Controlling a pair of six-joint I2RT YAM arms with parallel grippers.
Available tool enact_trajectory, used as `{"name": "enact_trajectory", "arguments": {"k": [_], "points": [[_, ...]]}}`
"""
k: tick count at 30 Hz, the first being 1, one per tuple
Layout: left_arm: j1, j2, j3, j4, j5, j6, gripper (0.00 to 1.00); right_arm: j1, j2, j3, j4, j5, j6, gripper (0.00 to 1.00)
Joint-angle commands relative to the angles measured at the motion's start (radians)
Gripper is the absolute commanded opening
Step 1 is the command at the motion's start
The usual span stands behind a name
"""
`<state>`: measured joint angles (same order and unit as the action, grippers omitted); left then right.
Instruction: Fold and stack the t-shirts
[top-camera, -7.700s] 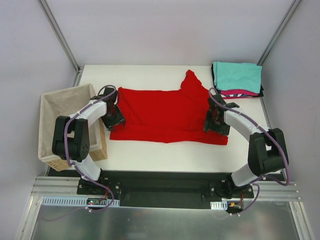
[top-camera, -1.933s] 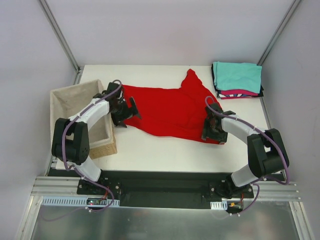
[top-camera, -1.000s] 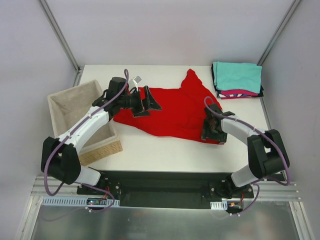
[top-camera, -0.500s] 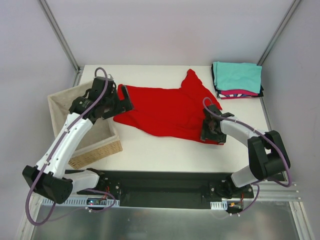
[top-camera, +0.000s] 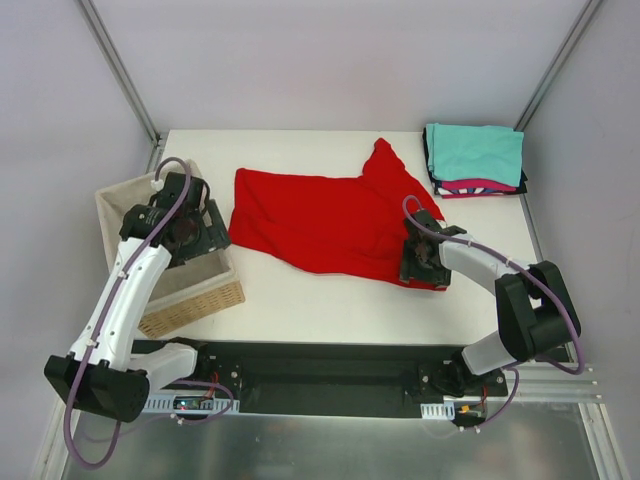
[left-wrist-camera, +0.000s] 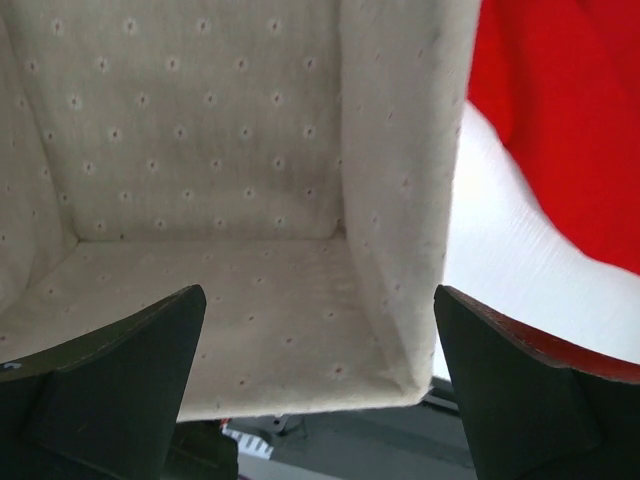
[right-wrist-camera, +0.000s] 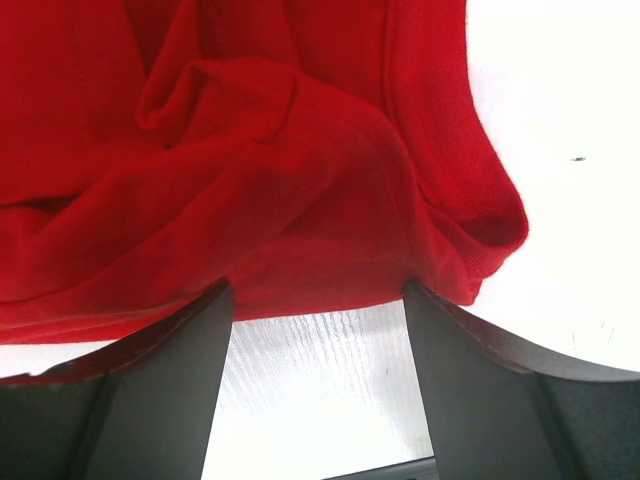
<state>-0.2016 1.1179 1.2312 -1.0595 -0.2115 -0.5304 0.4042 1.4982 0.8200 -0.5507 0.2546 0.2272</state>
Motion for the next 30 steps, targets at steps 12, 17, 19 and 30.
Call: {"name": "enact_trajectory", "arguments": {"k": [12,17,19,30], "points": [[0.004,-0.196,-0.137,-0.103,0.21,-0.002,0.99,0.021,-0.032,-0.013,-0.002,0.025,-0.003,0.73],[0.002,-0.178,-0.148,-0.06,0.297,-0.005,0.99,0.022,-0.03,-0.012,-0.003,0.025,-0.003,0.73],[0.001,-0.17,-0.154,-0.054,0.304,0.004,0.99,0.022,-0.029,-0.012,-0.003,0.025,-0.005,0.73],[-0.002,-0.053,-0.104,0.047,0.328,0.037,0.99,0.022,-0.019,-0.005,-0.003,0.023,-0.005,0.73]]}}
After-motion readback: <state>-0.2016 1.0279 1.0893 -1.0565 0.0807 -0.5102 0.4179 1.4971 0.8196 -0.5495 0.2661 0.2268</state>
